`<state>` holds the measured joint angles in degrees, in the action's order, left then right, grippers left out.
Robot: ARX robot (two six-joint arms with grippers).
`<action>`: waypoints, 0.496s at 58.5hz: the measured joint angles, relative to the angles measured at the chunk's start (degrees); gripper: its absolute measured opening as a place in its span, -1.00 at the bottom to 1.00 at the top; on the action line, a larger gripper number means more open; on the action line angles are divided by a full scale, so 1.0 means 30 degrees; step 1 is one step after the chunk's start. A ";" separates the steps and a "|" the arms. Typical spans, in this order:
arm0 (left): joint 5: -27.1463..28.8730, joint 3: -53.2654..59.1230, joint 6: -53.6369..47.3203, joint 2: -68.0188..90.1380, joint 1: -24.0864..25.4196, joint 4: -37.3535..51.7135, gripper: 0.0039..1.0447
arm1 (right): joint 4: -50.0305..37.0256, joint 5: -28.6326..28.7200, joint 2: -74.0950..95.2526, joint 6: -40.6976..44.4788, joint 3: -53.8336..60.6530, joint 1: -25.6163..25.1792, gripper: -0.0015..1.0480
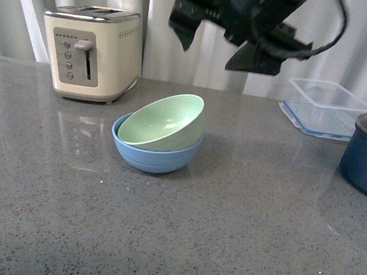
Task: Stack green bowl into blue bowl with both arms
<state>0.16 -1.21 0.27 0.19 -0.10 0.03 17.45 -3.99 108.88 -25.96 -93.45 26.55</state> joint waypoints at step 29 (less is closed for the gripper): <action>-0.0015 0.0000 0.0000 0.0000 0.0000 0.0000 0.88 | -1.7813 -0.4320 -1.2764 0.7679 1.9147 -0.3220 0.01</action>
<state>0.12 -1.21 0.27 0.19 -0.10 0.03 -35.99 -16.95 70.59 -2.92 -36.01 16.88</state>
